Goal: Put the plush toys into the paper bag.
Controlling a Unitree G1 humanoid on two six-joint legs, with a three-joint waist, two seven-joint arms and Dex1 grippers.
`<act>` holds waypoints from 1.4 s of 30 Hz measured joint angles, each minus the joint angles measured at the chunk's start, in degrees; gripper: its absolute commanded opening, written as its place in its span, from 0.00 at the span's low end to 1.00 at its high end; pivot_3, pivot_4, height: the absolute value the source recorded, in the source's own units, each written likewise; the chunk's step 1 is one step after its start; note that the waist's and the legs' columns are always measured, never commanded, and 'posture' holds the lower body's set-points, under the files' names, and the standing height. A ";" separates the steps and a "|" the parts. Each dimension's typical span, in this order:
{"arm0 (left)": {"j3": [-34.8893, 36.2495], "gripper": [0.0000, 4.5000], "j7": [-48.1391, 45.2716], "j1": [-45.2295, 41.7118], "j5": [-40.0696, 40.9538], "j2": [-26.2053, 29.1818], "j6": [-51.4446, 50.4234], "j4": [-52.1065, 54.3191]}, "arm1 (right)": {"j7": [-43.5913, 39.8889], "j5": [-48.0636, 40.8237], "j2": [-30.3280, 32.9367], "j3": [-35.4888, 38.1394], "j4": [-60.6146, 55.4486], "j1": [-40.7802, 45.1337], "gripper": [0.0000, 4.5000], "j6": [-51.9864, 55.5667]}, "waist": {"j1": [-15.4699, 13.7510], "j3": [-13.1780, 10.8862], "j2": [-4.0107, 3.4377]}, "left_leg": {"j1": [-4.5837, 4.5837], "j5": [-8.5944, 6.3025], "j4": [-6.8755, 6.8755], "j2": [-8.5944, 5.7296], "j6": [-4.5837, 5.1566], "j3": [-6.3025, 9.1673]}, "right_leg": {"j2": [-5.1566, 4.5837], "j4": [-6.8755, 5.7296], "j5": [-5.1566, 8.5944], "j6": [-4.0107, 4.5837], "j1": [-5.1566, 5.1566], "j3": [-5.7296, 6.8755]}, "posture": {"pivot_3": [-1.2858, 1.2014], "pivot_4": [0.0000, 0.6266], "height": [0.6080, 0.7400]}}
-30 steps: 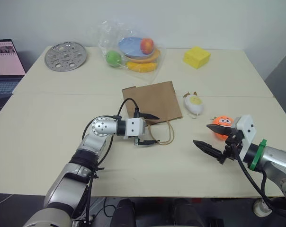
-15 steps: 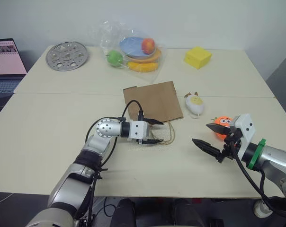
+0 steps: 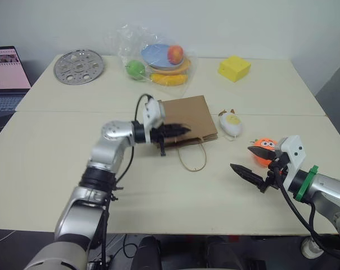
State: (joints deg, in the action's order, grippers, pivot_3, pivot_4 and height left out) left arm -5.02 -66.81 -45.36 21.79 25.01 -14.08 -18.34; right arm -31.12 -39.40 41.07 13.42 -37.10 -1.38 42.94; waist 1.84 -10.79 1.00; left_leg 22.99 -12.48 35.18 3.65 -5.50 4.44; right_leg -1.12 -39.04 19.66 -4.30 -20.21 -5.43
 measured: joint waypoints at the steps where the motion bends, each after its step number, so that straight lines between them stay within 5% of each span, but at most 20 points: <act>1: 0.51 0.01 0.15 -0.49 0.80 0.02 -2.09 0.41 | 0.03 0.08 -0.27 -0.05 0.14 0.02 1.00 -0.10 | 0.00 0.00 0.00 | 0.00 0.00 0.00 0.00 0.00 0.00 | 0.00 0.00 0.00 0.00 0.00 0.00 | 0.52 0.24 1.00; 14: 5.29 0.01 6.58 -2.70 4.77 -2.33 -11.87 0.74 | 3.50 5.31 -1.74 -1.05 1.21 0.32 1.00 -1.88 | -0.03 0.00 0.00 | 0.01 0.01 0.02 0.00 -0.01 0.01 | 0.00 0.00 0.00 0.00 -0.01 -0.01 | 0.52 0.24 1.00; 20: 5.44 0.01 7.98 -2.82 5.23 -4.09 -13.16 0.99 | 9.10 4.44 -6.99 -4.42 0.60 10.65 1.00 2.54 | 0.11 0.00 -0.01 | -0.02 0.02 0.01 0.01 -0.02 0.02 | 0.02 -0.05 0.00 0.01 -0.02 -0.01 | 0.52 0.24 1.00; 24: 5.64 0.00 8.82 -2.74 5.25 -4.46 -13.95 1.22 | 10.30 4.99 -8.97 -10.94 0.94 15.34 0.81 5.59 | 0.03 0.00 0.00 | 0.05 0.01 0.01 0.00 -0.02 0.03 | 0.00 0.02 0.00 0.01 -0.06 0.01 | 0.52 0.24 1.00; 34: 5.83 0.00 11.69 -2.41 5.53 -6.40 -14.89 3.20 | 16.31 12.03 -20.90 -22.69 8.09 24.84 0.03 6.20 | 0.07 0.00 -0.01 | 0.05 0.01 0.00 0.01 -0.02 0.05 | 0.00 -0.03 -0.01 0.01 -0.11 0.04 | 0.52 0.24 1.00; 42: 6.75 0.00 14.15 -0.63 7.75 -7.26 -18.15 8.89 | 18.19 21.18 -25.66 -25.81 17.01 27.68 0.01 -0.77 | 0.09 0.00 -0.01 | 0.04 0.02 0.00 0.02 -0.03 0.06 | 0.00 -0.05 -0.01 0.01 -0.11 0.05 | 0.52 0.24 1.00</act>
State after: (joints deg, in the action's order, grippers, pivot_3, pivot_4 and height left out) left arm 1.72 -52.66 -46.00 29.54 17.75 -32.22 -9.45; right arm -12.94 -18.22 15.41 -12.39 -20.09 26.29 42.17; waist 1.93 -10.79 0.99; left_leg 23.04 -12.46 35.18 3.67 -5.53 4.49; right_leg -1.12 -39.09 19.65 -4.28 -20.32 -5.38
